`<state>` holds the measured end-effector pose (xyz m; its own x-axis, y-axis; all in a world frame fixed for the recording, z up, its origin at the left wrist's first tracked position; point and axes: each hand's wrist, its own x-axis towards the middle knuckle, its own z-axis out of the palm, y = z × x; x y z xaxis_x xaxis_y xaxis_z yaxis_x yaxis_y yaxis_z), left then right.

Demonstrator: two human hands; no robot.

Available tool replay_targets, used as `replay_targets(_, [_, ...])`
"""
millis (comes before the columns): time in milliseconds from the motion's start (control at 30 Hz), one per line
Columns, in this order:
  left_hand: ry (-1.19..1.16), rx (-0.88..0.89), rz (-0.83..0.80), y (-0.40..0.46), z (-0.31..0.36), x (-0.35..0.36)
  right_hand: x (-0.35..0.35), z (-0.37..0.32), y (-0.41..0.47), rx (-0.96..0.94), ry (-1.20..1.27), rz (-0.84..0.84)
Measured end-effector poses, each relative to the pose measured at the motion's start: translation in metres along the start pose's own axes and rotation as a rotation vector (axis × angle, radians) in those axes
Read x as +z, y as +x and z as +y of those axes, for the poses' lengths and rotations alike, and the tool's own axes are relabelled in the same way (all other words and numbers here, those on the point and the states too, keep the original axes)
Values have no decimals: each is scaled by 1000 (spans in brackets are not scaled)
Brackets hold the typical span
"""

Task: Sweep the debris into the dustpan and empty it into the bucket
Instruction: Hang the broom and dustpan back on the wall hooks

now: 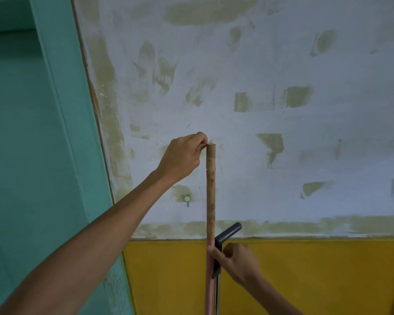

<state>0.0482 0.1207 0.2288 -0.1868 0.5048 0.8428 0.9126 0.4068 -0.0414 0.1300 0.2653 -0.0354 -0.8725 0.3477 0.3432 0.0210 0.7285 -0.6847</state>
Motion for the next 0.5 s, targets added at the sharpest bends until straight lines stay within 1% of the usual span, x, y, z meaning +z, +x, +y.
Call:
replay_targets(33, [5,5,0,1,1,-1,-9,1,4,-40,-21,62])
replay_targets(67, [7,9,0,1,3,-2,-19,-1,8,-86,15,135])
replay_targets(133, [3,11,3,3,5,-4,-42,-16,18,-193,206,283])
replay_targets(200, [-14,9,15,4,5,-4,-69,-47,35,-326,371,390])
replay_targets(267, [-41,8,21,5,6,-3,-95,-86,57,-406,456,469])
replay_targets(300, [-53,8,19,4,6,-3,-108,-106,71,-421,522,471])
replay_targets(333, [-64,10,16,4,6,-3,-121,-123,84,-420,606,419])
replay_targets(367, [-72,12,14,3,7,-3,-135,-139,97,-399,682,301])
replay_targets(433, [-85,2,16,2,6,-4,-159,-159,118,-339,734,-35])
replay_targets(500, [-104,-26,19,0,3,-9,-174,-165,132,-303,687,-295])
